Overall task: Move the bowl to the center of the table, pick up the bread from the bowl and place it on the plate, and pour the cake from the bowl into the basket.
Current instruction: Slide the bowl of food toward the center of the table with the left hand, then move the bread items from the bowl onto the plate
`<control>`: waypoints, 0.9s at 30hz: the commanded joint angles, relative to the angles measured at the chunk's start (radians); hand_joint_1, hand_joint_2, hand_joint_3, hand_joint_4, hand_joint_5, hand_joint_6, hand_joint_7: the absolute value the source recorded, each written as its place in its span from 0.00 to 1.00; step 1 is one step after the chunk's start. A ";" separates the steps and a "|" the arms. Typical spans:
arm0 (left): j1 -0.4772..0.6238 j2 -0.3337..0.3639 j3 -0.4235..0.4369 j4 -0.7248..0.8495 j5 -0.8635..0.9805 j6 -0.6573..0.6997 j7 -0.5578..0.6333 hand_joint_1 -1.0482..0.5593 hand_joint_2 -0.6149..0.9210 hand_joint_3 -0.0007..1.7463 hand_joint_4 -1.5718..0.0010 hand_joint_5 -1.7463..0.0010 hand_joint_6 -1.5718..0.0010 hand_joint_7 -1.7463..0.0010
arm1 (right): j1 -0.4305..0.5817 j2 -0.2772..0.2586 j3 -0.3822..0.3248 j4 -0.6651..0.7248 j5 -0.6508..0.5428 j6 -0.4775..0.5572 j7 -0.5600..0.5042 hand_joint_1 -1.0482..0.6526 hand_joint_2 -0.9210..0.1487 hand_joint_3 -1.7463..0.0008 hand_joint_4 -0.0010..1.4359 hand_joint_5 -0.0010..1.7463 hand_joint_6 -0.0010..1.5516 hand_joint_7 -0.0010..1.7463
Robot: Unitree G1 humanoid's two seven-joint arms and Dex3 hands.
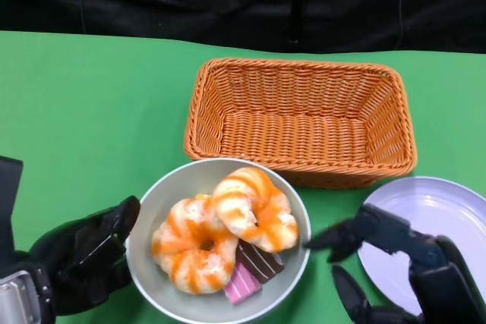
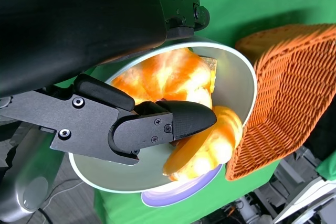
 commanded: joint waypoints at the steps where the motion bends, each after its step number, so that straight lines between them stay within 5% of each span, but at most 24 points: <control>1: -0.012 -0.002 -0.026 -0.008 0.006 -0.009 -0.001 0.22 1.00 0.31 1.00 1.00 1.00 1.00 | -0.009 -0.025 0.043 -0.069 -0.125 0.002 0.019 0.39 0.13 0.80 0.16 0.58 0.16 0.37; 7: -0.010 0.002 -0.053 -0.020 0.011 -0.005 -0.001 0.22 1.00 0.31 1.00 1.00 1.00 1.00 | -0.079 -0.041 0.081 -0.095 -0.251 0.148 0.085 0.36 0.04 0.98 0.02 0.50 0.04 0.33; 19: 0.008 -0.018 -0.075 -0.063 0.010 0.026 0.022 0.22 1.00 0.30 1.00 1.00 1.00 1.00 | -0.196 -0.044 0.145 -0.039 -0.401 0.310 0.124 0.31 0.02 0.99 0.00 0.33 0.00 0.29; 27: 0.023 -0.038 -0.075 -0.080 0.004 0.051 0.026 0.24 1.00 0.30 1.00 1.00 1.00 1.00 | -0.288 -0.073 0.173 0.072 -0.521 0.324 0.036 0.29 0.02 1.00 0.00 0.32 0.04 0.25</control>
